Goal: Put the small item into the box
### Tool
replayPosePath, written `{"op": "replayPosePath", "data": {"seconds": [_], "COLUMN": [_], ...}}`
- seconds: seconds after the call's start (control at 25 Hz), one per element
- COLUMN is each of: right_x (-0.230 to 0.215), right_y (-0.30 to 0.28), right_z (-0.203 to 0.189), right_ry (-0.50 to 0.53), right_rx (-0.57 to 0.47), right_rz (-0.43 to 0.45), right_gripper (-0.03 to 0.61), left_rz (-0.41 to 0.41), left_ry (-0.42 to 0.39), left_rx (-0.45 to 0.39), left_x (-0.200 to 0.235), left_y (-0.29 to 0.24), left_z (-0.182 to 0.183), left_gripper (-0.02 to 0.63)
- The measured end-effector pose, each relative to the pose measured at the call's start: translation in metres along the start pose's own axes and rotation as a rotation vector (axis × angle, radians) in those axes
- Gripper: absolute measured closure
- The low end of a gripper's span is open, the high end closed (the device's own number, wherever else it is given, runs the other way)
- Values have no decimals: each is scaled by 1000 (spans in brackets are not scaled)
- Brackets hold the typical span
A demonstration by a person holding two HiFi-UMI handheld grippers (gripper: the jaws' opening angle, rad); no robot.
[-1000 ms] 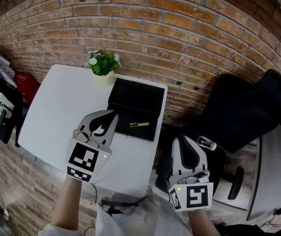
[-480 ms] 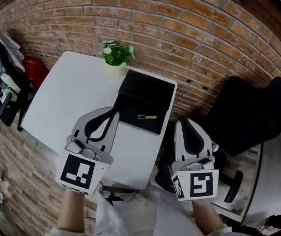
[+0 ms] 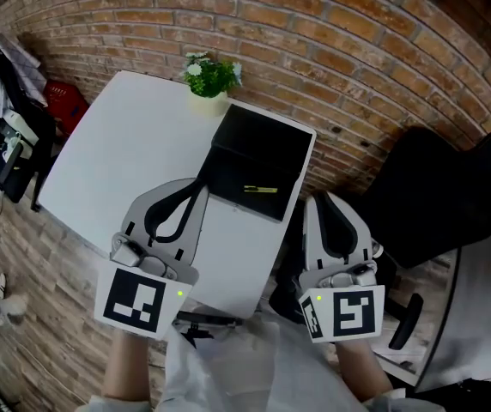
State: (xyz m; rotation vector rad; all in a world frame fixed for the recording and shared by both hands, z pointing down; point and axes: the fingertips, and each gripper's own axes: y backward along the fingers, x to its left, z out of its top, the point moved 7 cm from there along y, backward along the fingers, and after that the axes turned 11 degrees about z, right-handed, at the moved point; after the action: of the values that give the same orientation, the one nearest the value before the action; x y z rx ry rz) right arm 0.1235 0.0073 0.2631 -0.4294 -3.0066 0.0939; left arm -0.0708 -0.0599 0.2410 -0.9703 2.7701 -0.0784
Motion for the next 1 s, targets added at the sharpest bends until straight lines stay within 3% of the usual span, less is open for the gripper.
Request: {"op": "replayPosePath", "data": {"seconds": [1.0], "right_x": [14], "right_y": [0], "right_z": [-4], "right_ry": [1], "right_rx": [31], "right_rz": [0], "right_gripper": [518], "left_rz": [-32], "left_ry": [21], "left_rx": [7], "left_x": [0], "left_y": [5], "left_z": [-1], "left_gripper": [595]}}
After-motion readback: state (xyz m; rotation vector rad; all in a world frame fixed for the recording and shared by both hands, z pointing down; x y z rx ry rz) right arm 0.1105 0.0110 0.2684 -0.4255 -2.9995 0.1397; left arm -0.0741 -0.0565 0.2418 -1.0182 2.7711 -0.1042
